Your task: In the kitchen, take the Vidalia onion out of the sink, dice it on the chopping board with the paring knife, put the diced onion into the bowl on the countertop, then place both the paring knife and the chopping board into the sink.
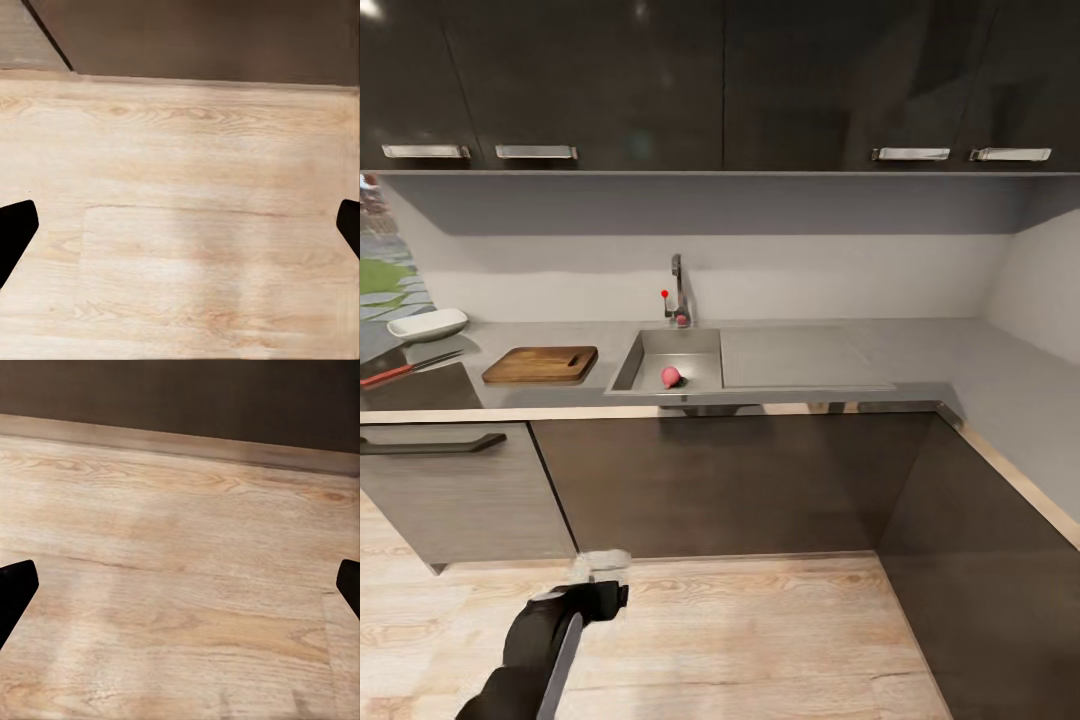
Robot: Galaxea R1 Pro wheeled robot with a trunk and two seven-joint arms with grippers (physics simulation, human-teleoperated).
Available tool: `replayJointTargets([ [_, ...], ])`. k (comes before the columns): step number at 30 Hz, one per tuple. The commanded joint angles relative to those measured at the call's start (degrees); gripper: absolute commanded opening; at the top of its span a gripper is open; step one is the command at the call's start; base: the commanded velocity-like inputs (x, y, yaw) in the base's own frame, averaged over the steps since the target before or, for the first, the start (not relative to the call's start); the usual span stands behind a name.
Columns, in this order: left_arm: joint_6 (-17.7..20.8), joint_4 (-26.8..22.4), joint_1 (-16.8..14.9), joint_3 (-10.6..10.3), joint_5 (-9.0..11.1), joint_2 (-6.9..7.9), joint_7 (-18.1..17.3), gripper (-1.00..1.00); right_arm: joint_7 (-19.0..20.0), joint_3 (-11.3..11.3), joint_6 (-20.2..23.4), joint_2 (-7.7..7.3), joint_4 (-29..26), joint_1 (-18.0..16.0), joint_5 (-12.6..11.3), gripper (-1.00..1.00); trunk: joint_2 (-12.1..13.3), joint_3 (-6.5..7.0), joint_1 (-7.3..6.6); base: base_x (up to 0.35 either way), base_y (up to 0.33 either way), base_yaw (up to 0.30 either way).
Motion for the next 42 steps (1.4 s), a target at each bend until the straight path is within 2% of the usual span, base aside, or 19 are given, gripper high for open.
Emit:
replayJointTargets([
  [1,2.1,-0.3,-2.1,0.0,0.0,-0.11,0.1,1.00,-0.6,0.1,-0.1,0.00,0.0,0.0,0.6,1.00,0.0,-0.07,0.00,0.000,0.000,0.000],
  [2,2.7,-0.4,-3.0,0.0,0.0,-0.13,0.1,1.00,-0.6,0.1,-0.1,0.00,0.0,0.0,0.6,1.00,0.0,-0.07,0.00,0.000,0.000,0.000],
  [5,5.0,-0.6,-8.8,0.0,0.1,-0.30,0.1,1.00,-0.6,0.1,-0.1,0.00,0.0,0.0,0.6,1.00,0.0,-0.07,0.00,0.000,0.000,0.000],
  [7,5.5,-0.4,-11.5,0.0,0.3,-0.65,0.1,1.00,-0.6,0.1,-0.1,0.00,0.0,0.0,0.5,1.00,0.0,-0.07,0.00,0.000,0.000,0.000],
  [9,5.9,0.5,-15.8,0.0,0.4,-1.12,0.1,1.00,-0.6,0.1,-0.1,0.00,0.0,0.0,0.5,1.00,0.0,-0.07,0.00,0.000,0.000,0.000],
  [12,6.1,2.7,-20.6,0.0,0.5,-1.44,0.1,1.00,-0.6,0.1,-0.1,-0.04,0.0,0.0,0.6,1.00,0.0,-0.07,0.00,0.000,0.000,0.000],
  [14,6.3,5.7,-25.8,0.0,0.5,-1.70,0.1,1.00,-0.6,0.0,-0.1,-0.07,0.0,0.0,0.6,1.00,0.0,-0.07,0.00,0.000,0.000,0.000],
  [15,6.4,6.6,-27.1,0.0,0.6,-1.74,0.1,1.00,-0.6,0.0,-0.1,-0.07,0.0,0.0,0.6,1.00,0.0,-0.07,0.00,0.000,0.000,0.000],
  [16,6.5,11.4,-34.0,0.0,0.7,-1.91,0.1,1.00,-0.6,0.0,-0.1,-0.10,0.0,0.0,0.5,1.00,0.0,-0.07,0.00,0.000,0.000,0.000],
  [17,6.5,12.0,-35.0,0.0,0.7,-1.92,0.1,1.00,-0.6,0.0,-0.1,-0.10,0.0,0.0,0.6,1.00,0.0,-0.07,0.00,0.000,0.000,0.000],
  [21,6.6,15.9,-42.7,0.0,1.8,-2.13,0.1,1.00,-0.6,0.0,0.0,-0.09,0.0,0.0,0.6,1.00,0.0,-0.07,0.00,0.000,0.000,0.000],
  [25,6.6,16.7,-46.6,0.0,3.0,-2.22,0.1,1.00,-0.6,0.0,0.1,-0.10,0.0,0.0,0.6,1.00,0.0,-0.07,0.00,0.000,0.000,0.000],
  [28,6.6,16.9,-49.8,0.0,4.7,-2.24,0.1,1.00,-0.5,0.0,2.4,-0.09,0.0,0.0,0.6,1.00,0.0,-0.07,0.00,0.000,0.000,0.000],
  [36,6.5,16.5,-51.5,-0.6,6.0,-2.19,0.0,1.00,-0.4,-0.1,4.5,-0.03,0.0,0.0,0.5,1.00,0.0,-0.07,0.00,0.000,0.000,0.000],
  [42,6.5,15.9,-51.5,-6.3,6.0,-1.78,-0.1,1.00,-0.4,-0.1,4.6,-0.01,0.0,0.0,0.5,1.00,0.0,-0.07,0.00,0.000,0.000,0.000],
])
